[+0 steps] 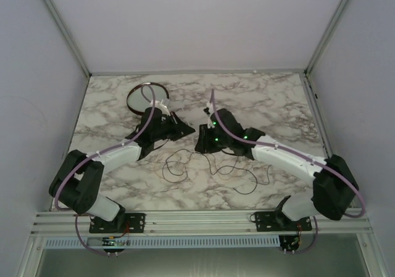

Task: Zip-tie the wires
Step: Tie the cable at the center of the board, then adjust the cable at the center of the board.

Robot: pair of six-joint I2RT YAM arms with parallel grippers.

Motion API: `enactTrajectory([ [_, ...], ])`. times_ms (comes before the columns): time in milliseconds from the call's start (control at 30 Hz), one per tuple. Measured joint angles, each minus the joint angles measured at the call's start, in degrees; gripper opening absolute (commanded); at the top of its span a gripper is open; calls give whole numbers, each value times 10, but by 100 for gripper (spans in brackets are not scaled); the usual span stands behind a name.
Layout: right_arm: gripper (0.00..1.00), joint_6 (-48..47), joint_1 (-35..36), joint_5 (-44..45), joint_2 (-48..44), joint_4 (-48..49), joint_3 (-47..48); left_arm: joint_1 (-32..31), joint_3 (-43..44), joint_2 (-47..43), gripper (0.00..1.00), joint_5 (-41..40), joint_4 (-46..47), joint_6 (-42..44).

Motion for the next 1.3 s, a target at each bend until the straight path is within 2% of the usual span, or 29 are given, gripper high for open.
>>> enactTrajectory([
  [233, 35, -37, -75, -11, -120, 5, -55, 7, -6, -12, 0, 7, -6, 10],
  [367, 35, -70, -102, -15, -146, 7, -101, 10, -6, -20, 0, 17, -11, 19],
  [667, 35, -123, -104, -43, -117, 21, -174, 16, -6, -45, 0, 26, -28, 30],
  [967, 35, -142, -96, -100, -92, 97, -178, 16, -9, -45, 0, 31, -30, 29],
  [1300, 35, -186, -76, -146, 2, 158, -162, 16, -17, -45, 0, 34, -30, 25],
])
